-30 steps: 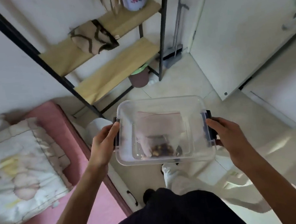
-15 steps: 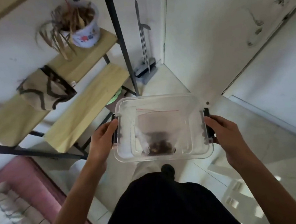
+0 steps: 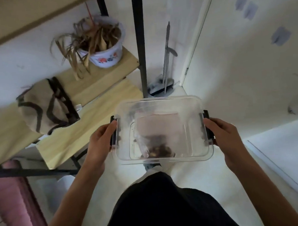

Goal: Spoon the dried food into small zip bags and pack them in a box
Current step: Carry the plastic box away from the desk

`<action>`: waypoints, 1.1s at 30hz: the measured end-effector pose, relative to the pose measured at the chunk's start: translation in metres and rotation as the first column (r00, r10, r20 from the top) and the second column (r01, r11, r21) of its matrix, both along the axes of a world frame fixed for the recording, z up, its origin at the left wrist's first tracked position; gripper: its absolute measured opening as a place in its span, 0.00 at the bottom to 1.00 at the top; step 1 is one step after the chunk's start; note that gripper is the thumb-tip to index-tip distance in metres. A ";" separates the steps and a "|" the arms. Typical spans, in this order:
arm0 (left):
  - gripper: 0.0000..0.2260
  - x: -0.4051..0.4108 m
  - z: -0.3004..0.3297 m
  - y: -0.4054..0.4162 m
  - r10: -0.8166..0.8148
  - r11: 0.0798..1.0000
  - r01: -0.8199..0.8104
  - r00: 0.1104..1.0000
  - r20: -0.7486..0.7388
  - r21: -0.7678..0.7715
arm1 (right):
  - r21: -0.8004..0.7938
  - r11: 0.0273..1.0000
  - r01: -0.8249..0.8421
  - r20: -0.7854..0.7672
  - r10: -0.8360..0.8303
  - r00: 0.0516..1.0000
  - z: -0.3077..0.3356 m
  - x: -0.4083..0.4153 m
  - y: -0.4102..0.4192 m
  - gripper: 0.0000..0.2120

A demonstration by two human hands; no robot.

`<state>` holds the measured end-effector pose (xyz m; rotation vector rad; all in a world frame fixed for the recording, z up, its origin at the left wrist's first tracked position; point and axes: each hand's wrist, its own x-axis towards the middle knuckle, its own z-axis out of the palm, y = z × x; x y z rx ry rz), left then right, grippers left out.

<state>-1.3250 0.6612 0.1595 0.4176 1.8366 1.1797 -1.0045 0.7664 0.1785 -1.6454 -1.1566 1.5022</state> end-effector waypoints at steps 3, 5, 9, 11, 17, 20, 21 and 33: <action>0.20 -0.016 0.006 0.027 0.065 0.997 -0.065 0.998 0.002 0.034 | 0.040 0.996 -0.080 0.004 0.080 0.997 0.012 -0.023 0.053 0.05; 0.16 -0.026 0.012 0.040 0.115 0.992 -0.114 0.993 -0.001 0.055 | 0.063 0.988 -0.142 0.001 0.142 0.990 0.021 -0.039 0.084 0.06; 0.13 -0.041 0.028 0.051 0.243 0.966 -0.241 0.970 -0.012 0.093 | 0.090 0.958 -0.271 -0.009 0.273 0.962 0.040 -0.075 0.133 0.06; 0.12 -0.047 0.039 0.054 0.316 0.943 -0.311 0.949 -0.020 0.117 | 0.097 0.936 -0.339 0.002 0.341 0.940 0.048 -0.094 0.155 0.08; 0.12 -0.050 0.081 0.057 0.496 0.854 -0.478 0.867 -0.044 0.207 | 0.117 0.831 -0.543 -0.012 0.548 0.836 0.080 -0.147 0.208 0.07; 0.15 -0.050 0.120 0.053 0.576 0.785 -0.541 0.817 -0.036 0.301 | 0.164 0.764 -0.624 -0.052 0.639 0.768 0.120 -0.166 0.228 0.08; 0.14 -0.052 0.132 0.053 0.584 0.774 -0.546 0.811 -0.027 0.321 | 0.188 0.738 -0.648 -0.057 0.667 0.743 0.132 -0.171 0.233 0.09; 0.13 -0.152 0.292 0.108 0.548 0.721 -0.450 0.836 -0.036 0.527 | 0.381 0.579 -0.720 -0.068 0.795 0.603 0.278 -0.279 0.286 0.17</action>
